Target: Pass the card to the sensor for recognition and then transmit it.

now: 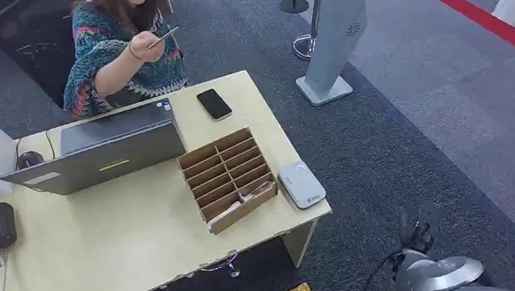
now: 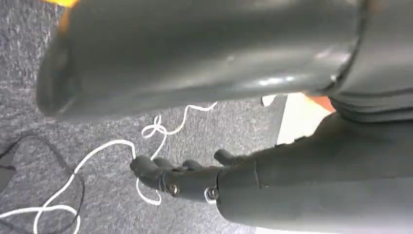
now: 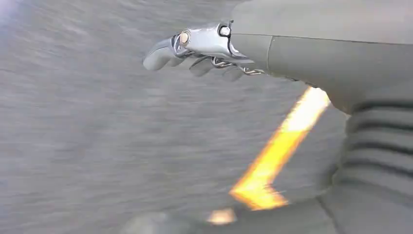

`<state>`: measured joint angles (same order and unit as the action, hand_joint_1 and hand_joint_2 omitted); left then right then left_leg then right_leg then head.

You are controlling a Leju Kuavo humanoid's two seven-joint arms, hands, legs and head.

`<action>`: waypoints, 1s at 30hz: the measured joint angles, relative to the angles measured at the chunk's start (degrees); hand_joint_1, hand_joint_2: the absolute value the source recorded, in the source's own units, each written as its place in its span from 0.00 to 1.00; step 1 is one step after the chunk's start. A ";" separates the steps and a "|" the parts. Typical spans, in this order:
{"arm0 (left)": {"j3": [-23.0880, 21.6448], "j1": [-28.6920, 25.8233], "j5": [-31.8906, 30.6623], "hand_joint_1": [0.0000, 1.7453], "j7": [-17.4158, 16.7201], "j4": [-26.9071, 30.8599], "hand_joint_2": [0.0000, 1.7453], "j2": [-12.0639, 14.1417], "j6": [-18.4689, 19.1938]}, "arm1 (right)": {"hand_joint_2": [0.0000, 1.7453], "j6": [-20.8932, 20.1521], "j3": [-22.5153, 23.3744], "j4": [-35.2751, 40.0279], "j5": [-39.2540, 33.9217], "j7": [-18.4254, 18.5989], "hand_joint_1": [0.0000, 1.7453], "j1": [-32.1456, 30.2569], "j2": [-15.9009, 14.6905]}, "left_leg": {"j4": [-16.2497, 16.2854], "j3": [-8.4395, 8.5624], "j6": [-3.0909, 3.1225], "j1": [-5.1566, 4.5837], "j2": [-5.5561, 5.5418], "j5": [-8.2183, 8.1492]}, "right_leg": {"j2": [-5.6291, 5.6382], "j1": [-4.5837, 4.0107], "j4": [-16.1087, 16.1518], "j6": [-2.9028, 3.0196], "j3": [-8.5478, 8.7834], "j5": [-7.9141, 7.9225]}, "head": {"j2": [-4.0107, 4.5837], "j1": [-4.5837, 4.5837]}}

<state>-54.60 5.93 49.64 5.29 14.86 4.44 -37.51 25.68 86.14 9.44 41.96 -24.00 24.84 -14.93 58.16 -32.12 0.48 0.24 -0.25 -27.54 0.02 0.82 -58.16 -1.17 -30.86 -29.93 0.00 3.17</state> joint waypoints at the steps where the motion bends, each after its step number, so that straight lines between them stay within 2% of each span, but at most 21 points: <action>1: 0.00 0.02 0.22 0.00 0.13 0.02 0.00 0.00 -0.15 | 1.00 -0.32 -0.11 0.98 -1.80 0.19 0.00 1.74 -1.15 | 0.01 0.04 0.01 -0.03 0.00 0.01 | 0.00 0.05 0.01 -0.04 -0.03 0.02 | 0.00 -0.02; 2: 0.00 0.04 0.48 0.00 0.22 0.02 0.00 0.00 -0.26 | 1.00 -1.03 -0.59 2.30 -5.19 2.35 0.00 3.11 -1.86 | 0.01 0.08 0.06 -0.04 0.00 0.04 | -0.01 0.06 0.02 -0.06 0.00 0.03 | 0.00 -0.02; 4: 0.00 0.07 1.00 0.00 0.28 0.00 0.00 -0.07 -0.46 | 1.00 0.09 -4.01 7.99 -17.82 11.96 0.00 3.00 -2.33 | 0.05 0.22 0.10 -0.02 -0.21 0.01 | -0.20 0.04 0.16 -0.13 0.10 -0.02 | 0.00 0.02; 5: 0.00 0.08 1.29 0.00 0.28 0.02 0.00 -0.09 -0.52 | 1.00 2.72 -7.27 12.36 -25.64 17.46 0.00 1.74 -2.51 | 0.06 0.20 0.11 -0.06 -0.43 0.01 | -0.42 0.09 0.17 -0.14 0.14 -0.04 | 0.00 0.02; 6: -0.02 0.05 1.42 0.00 0.28 0.00 0.00 -0.13 -0.57 | 1.00 7.24 -11.55 17.64 -33.74 21.79 0.00 -0.22 -2.99 | 0.05 0.09 0.12 -0.20 -0.63 0.02 | -0.62 0.22 0.15 -0.18 0.20 -0.09 | 0.00 -0.02; 8: -0.02 -0.23 1.68 0.00 0.28 0.00 0.00 -0.17 -0.63 | 1.00 12.88 -18.81 25.56 -40.76 24.86 0.00 -2.86 -4.72 | 0.01 -0.29 0.16 -0.39 -0.42 0.04 | -0.35 0.35 -0.07 -0.21 -0.04 -0.05 | 0.00 0.00; 10: -0.02 -0.16 1.83 0.00 0.15 -0.20 0.00 -0.17 -0.68 | 1.00 13.44 -25.21 32.68 -39.48 26.40 0.00 -3.19 -6.35 | -0.02 -0.30 0.18 -0.39 0.53 -0.15 | 0.58 0.33 -0.10 -0.17 -0.20 0.05 | 0.00 -0.02; 12: -0.04 0.28 1.81 0.00 -0.15 -0.28 0.00 -0.22 -0.63 | 1.00 13.66 -30.74 39.54 -36.96 28.89 0.00 -3.27 -7.45 | -0.02 -0.15 0.20 -0.40 0.77 -0.16 | 0.79 0.36 -0.09 -0.24 -0.19 0.10 | 0.00 -0.02; 16: -0.33 0.69 1.57 0.00 -0.15 -0.28 0.00 -0.30 -0.61 | 1.00 13.88 -40.32 52.92 -30.05 34.49 0.00 -2.66 -9.76 | -0.02 -0.12 0.47 -0.49 0.36 0.08 | 0.31 0.46 -0.09 -0.35 -0.16 0.17 | 0.00 -0.04; 22: -0.94 0.48 1.24 0.00 -0.13 -0.31 0.00 -0.37 -0.66 | 1.00 13.92 -51.28 68.70 -21.52 37.18 0.00 0.27 -12.30 | -0.01 -0.28 0.45 -0.49 -0.22 0.29 | -0.24 0.46 -0.13 -0.36 -0.12 0.19 | 0.00 -0.04; 26: -1.68 0.48 0.63 0.00 -0.09 -0.31 0.00 -0.37 -0.46 | 1.00 13.86 -60.77 77.20 -14.59 42.28 0.00 3.34 -15.89 | -0.01 -0.39 0.46 -0.49 -0.36 0.33 | -0.37 0.45 -0.17 -0.36 -0.14 0.19 | 0.00 0.00; 28: -2.19 0.49 -0.05 0.00 0.24 -0.31 0.00 -0.42 -0.28 | 1.00 12.15 -65.87 79.96 -11.29 45.08 0.00 5.71 -17.81 | -0.01 -0.51 0.46 -0.49 -0.36 0.34 | -0.36 0.46 -0.18 -0.36 -0.14 0.19 | 0.00 0.00; 30: -2.91 0.70 -1.31 0.00 0.31 -0.33 0.00 -0.48 0.28 | 1.00 7.18 -72.44 82.59 -6.60 46.88 0.00 8.83 -19.43 | -0.01 -0.50 0.46 -0.49 -0.36 0.34 | -0.35 0.46 -0.18 -0.36 -0.17 0.19 | 0.00 0.02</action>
<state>-57.50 6.63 48.33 5.60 14.53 3.96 -37.22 32.86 13.70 92.03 35.36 22.88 33.67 -34.36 58.15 -32.62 0.94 -0.25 -0.61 -27.20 -0.34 1.28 -58.35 -1.53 -31.02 -29.74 0.00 3.19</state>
